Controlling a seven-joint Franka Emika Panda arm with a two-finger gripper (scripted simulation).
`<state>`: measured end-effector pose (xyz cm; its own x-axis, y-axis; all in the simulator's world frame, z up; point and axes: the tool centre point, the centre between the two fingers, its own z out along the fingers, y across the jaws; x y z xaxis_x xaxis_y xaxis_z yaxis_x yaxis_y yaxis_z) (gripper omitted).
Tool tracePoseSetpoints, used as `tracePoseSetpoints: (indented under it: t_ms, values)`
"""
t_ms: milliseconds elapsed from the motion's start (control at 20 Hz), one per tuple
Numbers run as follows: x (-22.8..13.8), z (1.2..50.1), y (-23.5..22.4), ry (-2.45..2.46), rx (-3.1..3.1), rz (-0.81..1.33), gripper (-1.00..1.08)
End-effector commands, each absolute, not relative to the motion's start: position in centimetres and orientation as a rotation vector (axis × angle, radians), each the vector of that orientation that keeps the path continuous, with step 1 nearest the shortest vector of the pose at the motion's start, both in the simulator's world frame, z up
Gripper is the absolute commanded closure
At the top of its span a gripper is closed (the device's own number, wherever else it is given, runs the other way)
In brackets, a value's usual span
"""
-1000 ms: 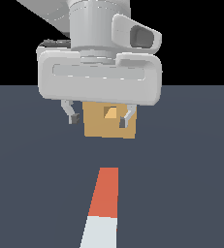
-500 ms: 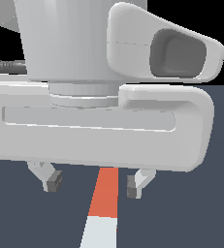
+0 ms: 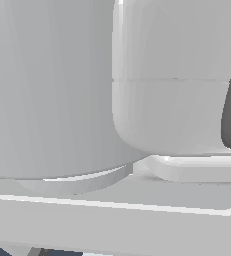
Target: Insert the peg into the horizontal hole in a box.
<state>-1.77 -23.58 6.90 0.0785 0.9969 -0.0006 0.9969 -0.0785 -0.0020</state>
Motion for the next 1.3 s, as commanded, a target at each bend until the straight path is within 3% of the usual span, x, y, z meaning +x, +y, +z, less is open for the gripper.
tracePoseSetpoints:
  t_ms: [0,900,950,1250]
  values:
    - [-1.8,6.9,-23.6,-2.132,-2.306,0.003,-0.92]
    - [-1.6,1.9,-23.7,-2.134,-2.305,0.000,-0.92]
    - [-1.6,1.9,-23.7,-2.134,-2.305,0.000,1.08]
    - [-1.6,1.9,-23.7,-2.134,-2.305,0.000,1.08]
